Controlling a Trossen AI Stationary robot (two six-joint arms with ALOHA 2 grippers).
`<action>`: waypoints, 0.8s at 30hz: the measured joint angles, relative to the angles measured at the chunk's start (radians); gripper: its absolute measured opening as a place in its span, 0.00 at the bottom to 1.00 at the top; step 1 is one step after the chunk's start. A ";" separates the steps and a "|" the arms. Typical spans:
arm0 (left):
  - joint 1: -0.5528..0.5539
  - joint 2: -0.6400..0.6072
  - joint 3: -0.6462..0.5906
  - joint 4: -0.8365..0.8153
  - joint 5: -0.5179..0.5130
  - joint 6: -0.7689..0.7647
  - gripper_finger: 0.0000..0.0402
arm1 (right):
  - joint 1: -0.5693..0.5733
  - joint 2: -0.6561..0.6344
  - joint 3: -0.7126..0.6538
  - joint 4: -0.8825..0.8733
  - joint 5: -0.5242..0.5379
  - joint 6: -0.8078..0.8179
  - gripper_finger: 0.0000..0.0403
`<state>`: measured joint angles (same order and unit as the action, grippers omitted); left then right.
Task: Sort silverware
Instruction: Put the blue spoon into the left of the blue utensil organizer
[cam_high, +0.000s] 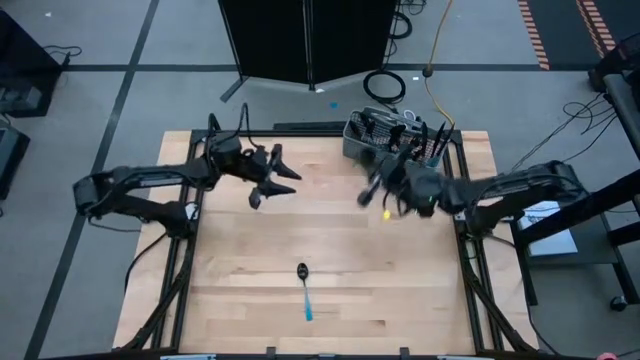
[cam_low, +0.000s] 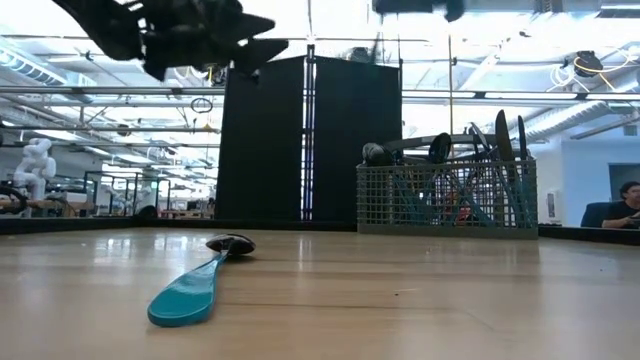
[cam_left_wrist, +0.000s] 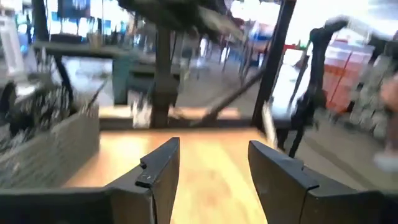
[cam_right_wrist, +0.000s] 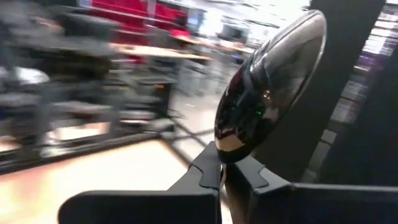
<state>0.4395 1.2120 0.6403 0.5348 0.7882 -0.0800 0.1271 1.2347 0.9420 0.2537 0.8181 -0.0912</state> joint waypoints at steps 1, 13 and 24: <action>0.003 -0.024 0.000 -0.067 -0.008 0.042 0.46 | -0.039 -0.024 0.000 -0.031 0.003 0.002 0.00; -0.050 -0.069 0.000 -0.234 -0.065 0.147 0.46 | -0.610 -0.034 0.000 -0.315 -0.302 0.180 0.00; -0.159 -0.069 0.000 -0.260 -0.068 0.060 0.46 | -0.675 0.150 0.000 -0.353 -0.355 0.241 0.00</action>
<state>0.2808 1.1427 0.6403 0.2744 0.7204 -0.0199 -0.5476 1.3846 0.9424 -0.0990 0.4629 0.1494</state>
